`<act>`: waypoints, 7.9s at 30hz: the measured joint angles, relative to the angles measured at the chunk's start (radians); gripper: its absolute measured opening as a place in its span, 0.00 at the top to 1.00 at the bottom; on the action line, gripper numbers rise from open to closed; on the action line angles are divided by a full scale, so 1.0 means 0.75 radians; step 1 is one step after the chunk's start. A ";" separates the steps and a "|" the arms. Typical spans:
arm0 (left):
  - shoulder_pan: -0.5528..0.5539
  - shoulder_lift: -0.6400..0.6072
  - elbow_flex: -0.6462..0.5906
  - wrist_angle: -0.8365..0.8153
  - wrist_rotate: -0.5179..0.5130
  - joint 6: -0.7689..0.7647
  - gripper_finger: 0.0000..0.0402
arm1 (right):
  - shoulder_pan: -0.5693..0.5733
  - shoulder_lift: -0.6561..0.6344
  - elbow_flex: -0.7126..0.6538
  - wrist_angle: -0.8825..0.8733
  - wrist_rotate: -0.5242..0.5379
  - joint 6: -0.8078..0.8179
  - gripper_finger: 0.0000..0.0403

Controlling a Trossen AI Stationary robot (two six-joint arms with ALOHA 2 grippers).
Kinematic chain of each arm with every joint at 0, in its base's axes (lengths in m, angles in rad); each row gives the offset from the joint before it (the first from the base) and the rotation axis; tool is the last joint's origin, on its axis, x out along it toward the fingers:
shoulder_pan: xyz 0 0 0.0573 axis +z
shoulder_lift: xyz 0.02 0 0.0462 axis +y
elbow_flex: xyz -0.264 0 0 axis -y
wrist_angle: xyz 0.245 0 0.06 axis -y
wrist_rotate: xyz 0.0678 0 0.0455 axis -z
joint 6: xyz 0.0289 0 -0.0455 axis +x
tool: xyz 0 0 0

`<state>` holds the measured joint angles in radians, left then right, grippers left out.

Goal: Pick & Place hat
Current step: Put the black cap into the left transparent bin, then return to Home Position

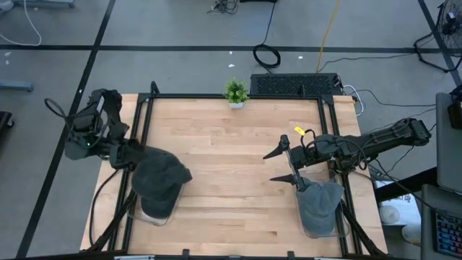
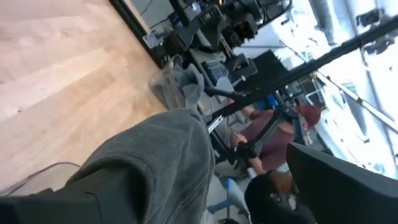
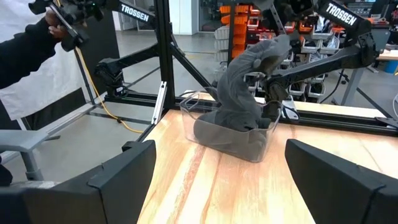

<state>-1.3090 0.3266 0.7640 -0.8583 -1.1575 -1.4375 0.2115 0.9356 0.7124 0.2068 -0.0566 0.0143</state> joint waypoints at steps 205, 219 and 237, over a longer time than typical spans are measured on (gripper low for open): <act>0.767 0.905 0.515 -0.110 0.459 1.209 0.67 | 0.032 -0.270 -0.185 0.048 0.050 -0.074 0.14; 0.766 0.157 -0.238 0.368 0.495 1.395 0.67 | 0.034 -0.811 -0.400 -0.375 0.231 -0.093 0.14; 0.766 -0.399 -0.632 0.570 0.636 1.677 0.67 | -0.001 -1.245 -0.661 -0.401 0.248 -0.002 0.14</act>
<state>-0.7345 0.0277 0.2898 -0.4305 -0.6808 -0.1796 0.2108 0.0022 0.2165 -0.0936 0.1290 0.0126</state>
